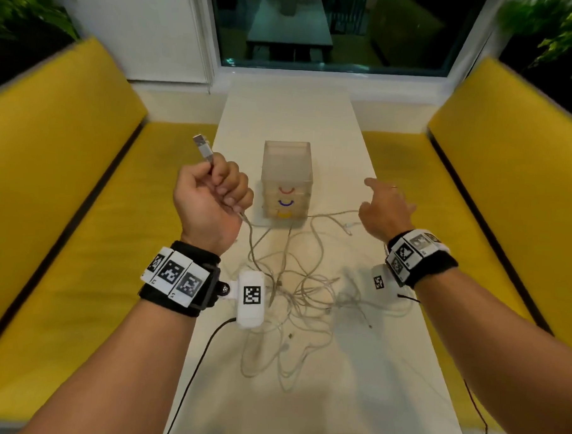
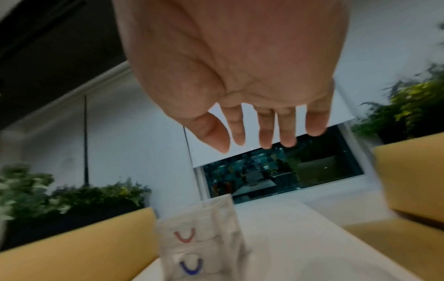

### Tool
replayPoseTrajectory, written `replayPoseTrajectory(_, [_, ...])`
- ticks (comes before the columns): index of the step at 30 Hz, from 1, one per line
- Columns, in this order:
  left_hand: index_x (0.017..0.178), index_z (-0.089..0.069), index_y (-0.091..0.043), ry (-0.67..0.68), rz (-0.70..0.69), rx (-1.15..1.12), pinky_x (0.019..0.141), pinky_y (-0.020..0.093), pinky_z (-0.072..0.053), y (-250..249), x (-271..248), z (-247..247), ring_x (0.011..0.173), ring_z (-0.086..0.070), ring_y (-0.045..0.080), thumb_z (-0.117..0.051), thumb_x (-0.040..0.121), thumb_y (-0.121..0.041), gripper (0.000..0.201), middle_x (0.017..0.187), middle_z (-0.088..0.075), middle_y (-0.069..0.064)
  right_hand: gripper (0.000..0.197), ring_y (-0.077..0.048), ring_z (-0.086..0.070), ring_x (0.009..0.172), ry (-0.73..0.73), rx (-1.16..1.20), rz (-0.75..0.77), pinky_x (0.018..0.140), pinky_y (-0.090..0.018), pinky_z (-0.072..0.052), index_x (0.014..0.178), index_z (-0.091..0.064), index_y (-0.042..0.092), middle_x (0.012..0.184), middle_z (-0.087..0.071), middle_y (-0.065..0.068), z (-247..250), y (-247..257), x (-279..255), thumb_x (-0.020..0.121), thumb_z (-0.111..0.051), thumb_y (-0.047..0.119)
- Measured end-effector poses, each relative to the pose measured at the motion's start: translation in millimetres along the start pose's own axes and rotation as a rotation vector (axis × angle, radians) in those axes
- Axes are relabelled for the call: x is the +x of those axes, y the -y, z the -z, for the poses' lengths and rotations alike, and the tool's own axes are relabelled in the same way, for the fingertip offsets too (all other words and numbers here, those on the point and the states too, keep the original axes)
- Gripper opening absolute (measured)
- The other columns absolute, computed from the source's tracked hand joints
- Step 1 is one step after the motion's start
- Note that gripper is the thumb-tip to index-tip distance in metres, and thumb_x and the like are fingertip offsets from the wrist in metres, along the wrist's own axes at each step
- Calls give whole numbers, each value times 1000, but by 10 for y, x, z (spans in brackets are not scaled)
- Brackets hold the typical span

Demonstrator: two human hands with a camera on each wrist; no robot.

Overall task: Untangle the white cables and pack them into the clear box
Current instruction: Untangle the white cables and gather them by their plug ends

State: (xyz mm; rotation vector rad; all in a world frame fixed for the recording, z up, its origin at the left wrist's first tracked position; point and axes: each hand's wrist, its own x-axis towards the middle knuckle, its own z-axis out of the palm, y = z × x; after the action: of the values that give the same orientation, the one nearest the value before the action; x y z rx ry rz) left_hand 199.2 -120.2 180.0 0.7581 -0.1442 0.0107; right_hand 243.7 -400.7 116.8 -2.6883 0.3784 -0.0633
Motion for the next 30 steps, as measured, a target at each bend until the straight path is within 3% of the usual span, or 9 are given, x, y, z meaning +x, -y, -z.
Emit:
replayPoseTrajectory(3, [62,-32,-17,18,62,-1,43,25,-18,146,-11,-16,47,-17,13,-27,90,-19,29,53,-25,-3,55,-20,-52,127,84,467,273,113,-48,-36,140,-53,19,139,-56,-6,-59,337,-235,86,-57,11])
replayPoseTrajectory(6, [64,-31,-17,49,122,0,44,27,-18,270,-33,-97,48,-17,13,-21,95,-18,33,54,-26,-3,51,-14,-56,118,505,880,439,99,-29,-49,138,-50,0,127,-61,-9,-58,775,-590,88,-56,-10])
replayPoseTrajectory(8, [66,-30,-17,63,130,-4,45,28,-16,299,-34,-152,49,-16,13,-22,95,-19,31,55,-25,-3,36,-14,-59,98,712,902,474,85,-29,-49,120,-58,-7,103,-64,-8,-120,975,-759,84,-65,-5])
replayPoseTrajectory(10, [67,-28,-18,67,112,-13,45,28,-16,252,-25,-173,49,-15,12,-26,94,-20,27,57,-21,-3,7,-10,-60,75,755,747,491,74,-24,-48,86,-66,0,78,-70,-9,-232,1051,-843,83,-72,0])
replayPoseTrajectory(14, [67,-25,-21,27,25,-77,42,26,-18,-29,-6,-158,48,-15,12,-39,82,-25,21,56,-18,-4,26,-28,-66,63,681,661,376,67,-34,-51,73,-66,11,86,-73,-27,-520,909,-764,88,-72,32])
replayPoseTrajectory(18, [66,-23,-22,-54,-40,-160,40,24,-17,-261,-31,-87,47,-15,11,-37,82,-24,22,53,-21,-6,42,-19,-64,55,586,606,210,67,-31,-45,73,-59,9,58,-66,-8,-618,620,-594,89,-70,45])
replayPoseTrajectory(21, [66,-22,-22,-94,-75,-164,40,24,-17,-281,-73,-40,47,-14,12,-38,80,-23,21,53,-20,-6,50,-15,-63,64,662,546,215,73,-32,-44,73,-61,4,64,-70,-14,-573,507,-539,85,-73,50])
replayPoseTrajectory(25, [64,-25,-21,-123,-130,-164,40,23,-18,-335,-69,9,46,-14,12,-37,79,-23,20,52,-20,-6,54,-10,-48,49,490,331,219,59,-27,-39,59,-61,5,51,-56,2,-454,460,-369,90,-68,49])
replayPoseTrajectory(30, [63,-27,-21,-121,-183,-162,43,24,-15,-486,-36,94,46,-14,12,-34,82,-24,20,53,-19,-6,41,-30,-63,88,89,179,76,89,-50,-50,73,-61,20,81,-66,-3,-131,378,-13,93,-56,55])
